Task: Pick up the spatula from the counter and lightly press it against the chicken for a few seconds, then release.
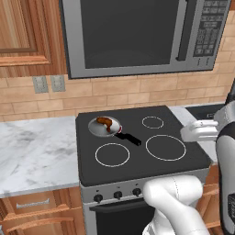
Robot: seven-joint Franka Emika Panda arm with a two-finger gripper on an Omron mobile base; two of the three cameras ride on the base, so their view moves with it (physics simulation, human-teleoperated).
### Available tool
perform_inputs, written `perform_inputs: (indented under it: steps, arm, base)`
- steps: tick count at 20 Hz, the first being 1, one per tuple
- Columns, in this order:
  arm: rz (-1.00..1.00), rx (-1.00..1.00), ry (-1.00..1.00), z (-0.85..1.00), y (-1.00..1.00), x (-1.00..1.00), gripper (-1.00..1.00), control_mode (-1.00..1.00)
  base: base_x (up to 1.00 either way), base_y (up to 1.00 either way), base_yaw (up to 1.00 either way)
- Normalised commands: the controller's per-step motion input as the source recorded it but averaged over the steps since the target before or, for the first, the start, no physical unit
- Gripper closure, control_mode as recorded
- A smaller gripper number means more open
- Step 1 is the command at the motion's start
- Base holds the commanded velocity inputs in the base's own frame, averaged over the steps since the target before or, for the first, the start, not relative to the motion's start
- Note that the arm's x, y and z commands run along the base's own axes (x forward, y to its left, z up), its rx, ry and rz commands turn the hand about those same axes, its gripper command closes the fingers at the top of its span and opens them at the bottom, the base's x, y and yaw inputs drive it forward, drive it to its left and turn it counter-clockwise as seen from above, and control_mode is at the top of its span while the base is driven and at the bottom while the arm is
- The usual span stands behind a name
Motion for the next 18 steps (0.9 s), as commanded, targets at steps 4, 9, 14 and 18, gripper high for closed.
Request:
perform_inputs:
  steps: [4,9,14,18]
  arm:
    - [0.0,0.0,-0.01,0.14,0.0,-0.51,-1.0,-1.0]
    - [0.0,0.0,0.0,0.03,0.0,-0.25,-1.0,1.0]
    - [0.0,0.0,0.0,0.0,0.0,0.0,-1.0,1.0]
    - [0.0,0.0,0.0,0.0,0.0,0.0,-1.0,1.0]
  base:
    - [0.0,0.0,0.0]
    - [-0.04,0.0,0.0]
    - [-0.15,0.0,0.0]
    - [-0.3,0.0,0.0]
